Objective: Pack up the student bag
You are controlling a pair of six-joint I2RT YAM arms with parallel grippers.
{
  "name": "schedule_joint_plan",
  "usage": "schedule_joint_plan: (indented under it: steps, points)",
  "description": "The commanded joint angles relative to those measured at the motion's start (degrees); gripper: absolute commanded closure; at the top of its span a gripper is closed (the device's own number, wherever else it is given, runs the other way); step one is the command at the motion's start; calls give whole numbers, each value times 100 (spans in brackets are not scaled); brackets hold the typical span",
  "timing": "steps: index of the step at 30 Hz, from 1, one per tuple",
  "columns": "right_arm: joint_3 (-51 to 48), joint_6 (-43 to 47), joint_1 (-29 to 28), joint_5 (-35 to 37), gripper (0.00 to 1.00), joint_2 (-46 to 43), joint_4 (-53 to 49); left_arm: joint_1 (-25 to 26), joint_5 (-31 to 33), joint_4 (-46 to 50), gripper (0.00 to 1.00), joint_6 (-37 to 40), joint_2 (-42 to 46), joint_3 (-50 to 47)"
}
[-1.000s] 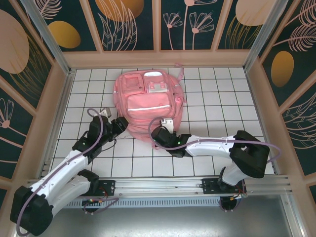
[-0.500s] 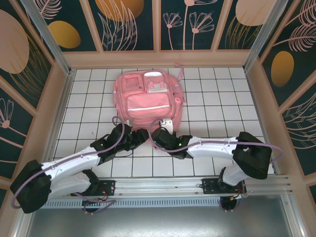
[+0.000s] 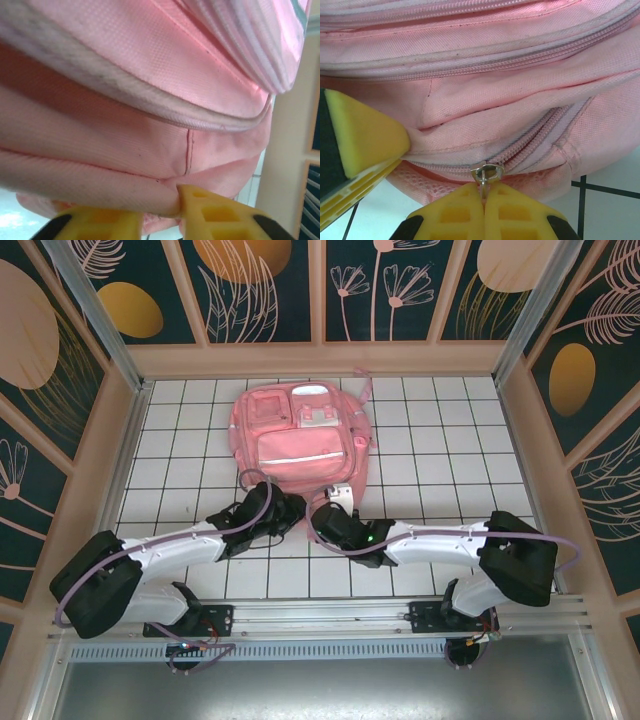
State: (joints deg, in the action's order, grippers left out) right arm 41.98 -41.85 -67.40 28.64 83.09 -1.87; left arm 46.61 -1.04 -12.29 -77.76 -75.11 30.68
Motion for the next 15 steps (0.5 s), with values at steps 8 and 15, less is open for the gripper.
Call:
schedule_joint_plan:
  steps: [8,15]
  points:
    - [-75,222,142,27,100,-209,59,-44,1197,1068,100,330,927,-44]
    - [-211,481,707,-349,100,-339,15,-805,1084,1502,100,523,1794,-553]
